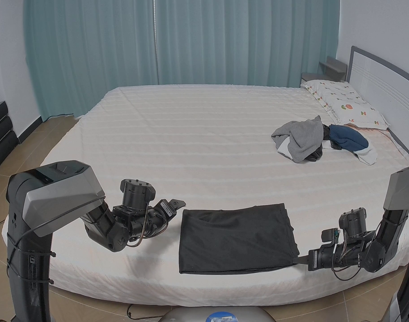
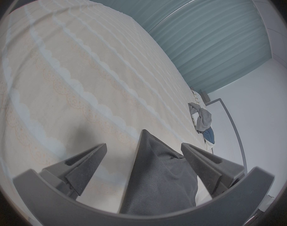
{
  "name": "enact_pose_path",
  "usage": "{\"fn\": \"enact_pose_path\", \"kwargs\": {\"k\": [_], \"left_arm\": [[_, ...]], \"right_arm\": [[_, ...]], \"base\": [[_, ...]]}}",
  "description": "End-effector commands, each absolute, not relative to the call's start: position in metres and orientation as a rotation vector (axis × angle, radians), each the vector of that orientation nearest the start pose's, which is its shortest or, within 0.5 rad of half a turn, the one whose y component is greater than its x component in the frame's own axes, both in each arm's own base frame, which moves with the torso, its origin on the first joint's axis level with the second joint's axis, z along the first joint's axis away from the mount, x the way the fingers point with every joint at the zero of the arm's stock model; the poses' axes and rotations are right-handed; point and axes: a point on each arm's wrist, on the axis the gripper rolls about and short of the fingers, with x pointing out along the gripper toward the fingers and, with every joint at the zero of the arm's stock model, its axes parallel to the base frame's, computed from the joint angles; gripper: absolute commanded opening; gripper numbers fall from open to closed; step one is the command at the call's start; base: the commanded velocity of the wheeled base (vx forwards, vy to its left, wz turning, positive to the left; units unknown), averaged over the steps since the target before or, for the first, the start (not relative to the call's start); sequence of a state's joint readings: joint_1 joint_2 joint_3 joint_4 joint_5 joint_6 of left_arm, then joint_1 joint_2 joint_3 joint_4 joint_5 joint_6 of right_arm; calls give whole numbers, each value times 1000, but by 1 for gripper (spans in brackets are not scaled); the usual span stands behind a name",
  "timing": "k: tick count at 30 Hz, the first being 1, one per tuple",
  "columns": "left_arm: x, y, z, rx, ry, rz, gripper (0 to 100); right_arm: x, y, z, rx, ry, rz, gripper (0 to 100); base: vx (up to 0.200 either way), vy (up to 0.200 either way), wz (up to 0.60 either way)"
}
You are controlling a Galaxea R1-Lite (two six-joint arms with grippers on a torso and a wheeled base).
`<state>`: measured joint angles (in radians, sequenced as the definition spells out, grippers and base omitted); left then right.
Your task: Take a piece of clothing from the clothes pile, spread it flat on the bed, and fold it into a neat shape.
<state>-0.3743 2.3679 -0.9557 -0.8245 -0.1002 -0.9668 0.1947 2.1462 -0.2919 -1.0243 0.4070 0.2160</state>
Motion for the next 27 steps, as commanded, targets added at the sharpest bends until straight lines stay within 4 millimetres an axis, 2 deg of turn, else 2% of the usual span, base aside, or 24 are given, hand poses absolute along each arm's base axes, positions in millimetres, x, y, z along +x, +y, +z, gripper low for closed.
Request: {"fn": "enact_pose_path", "kwargs": {"k": [1,7,11,19,27], "left_arm": [[374,-149,-8,-843,758,-139,100],[376,-148,-6,-846,752,-139,100],[377,-150,-3,-881,750,-132,100],[378,-153,-2,-878,747,-143,100],[380,-156,-4,-846,740,-158,100]], "right_arm": [[251,55,-7,287,872,460,100],[261,49,9,309,787,446,100],[280,53,15,451,760,401,100],[309,60,9,625,760,352,100],[337,75,0,732,758,350,100]], "base": [[0,0,0],[0,0,0],[0,-200,0],[0,-200,0],[0,0,0]]}}
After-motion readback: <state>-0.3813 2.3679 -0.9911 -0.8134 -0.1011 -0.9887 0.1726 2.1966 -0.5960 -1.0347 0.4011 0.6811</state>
